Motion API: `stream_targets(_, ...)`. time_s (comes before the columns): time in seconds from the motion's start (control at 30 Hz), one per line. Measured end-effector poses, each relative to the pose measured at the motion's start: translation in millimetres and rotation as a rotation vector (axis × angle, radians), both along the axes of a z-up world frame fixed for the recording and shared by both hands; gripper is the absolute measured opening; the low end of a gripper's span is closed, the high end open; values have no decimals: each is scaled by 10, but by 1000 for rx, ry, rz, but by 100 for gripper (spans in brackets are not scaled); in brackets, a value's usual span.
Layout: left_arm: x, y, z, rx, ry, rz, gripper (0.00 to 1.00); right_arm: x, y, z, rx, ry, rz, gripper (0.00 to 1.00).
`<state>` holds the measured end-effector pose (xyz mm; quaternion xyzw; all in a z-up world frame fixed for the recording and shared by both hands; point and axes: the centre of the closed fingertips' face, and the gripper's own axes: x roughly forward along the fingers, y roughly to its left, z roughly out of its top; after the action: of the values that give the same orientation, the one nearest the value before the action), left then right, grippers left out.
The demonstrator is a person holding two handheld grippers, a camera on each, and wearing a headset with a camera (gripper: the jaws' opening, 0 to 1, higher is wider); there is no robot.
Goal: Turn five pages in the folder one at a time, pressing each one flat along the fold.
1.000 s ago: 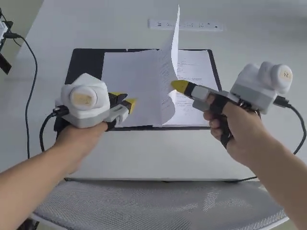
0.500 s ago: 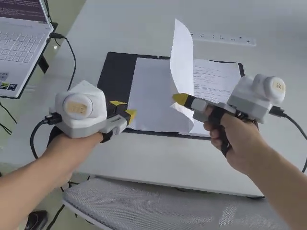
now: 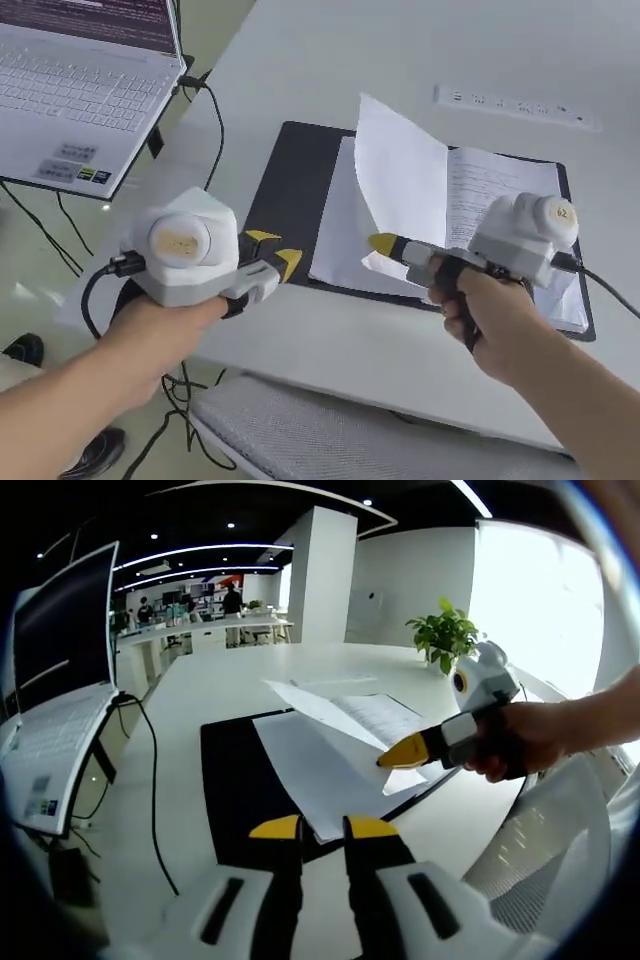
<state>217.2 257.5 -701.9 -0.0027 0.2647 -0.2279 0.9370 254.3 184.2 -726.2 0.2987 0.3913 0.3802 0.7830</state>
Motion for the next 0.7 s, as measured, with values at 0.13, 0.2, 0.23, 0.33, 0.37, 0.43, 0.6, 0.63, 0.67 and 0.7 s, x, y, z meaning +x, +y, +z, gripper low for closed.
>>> stream_targets(0.13, -47, 80, -13, -8, 7, 18, 14, 18, 110, -132, -19, 13, 24, 0)
stream_targets(0.2, -84, 107, -23, -6, 7, 20, 14, 59, 151, -246, -37, 25, 31, 0)
stream_targets(0.23, -100, 115, -30, -10, 11, 22, 14, 66, 173, -282, -43, 28, 36, 0)
stream_targets(0.33, -150, 158, -51, -10, 14, 30, 13, 109, 254, -455, -63, 44, 53, 0)
stream_targets(0.37, -163, 171, -54, -9, 15, 35, 13, 112, 271, -499, -70, 53, 56, 0)
stream_targets(0.43, -177, 193, -74, -11, 19, 37, 13, 134, 313, -593, -80, 63, 63, 0)
stream_targets(0.6, -195, 260, -141, -6, 28, 45, 13, 135, 371, -784, -114, 88, 74, 0)
stream_targets(0.63, -196, 265, -151, -5, 29, 45, 13, 140, 371, -823, -119, 91, 73, 0)
stream_targets(0.67, -196, 271, -161, -2, 29, 45, 13, 134, 368, -851, -121, 102, 71, 0)
stream_targets(0.7, -195, 274, -169, 0, 30, 45, 13, 141, 366, -875, -121, 108, 67, 0)
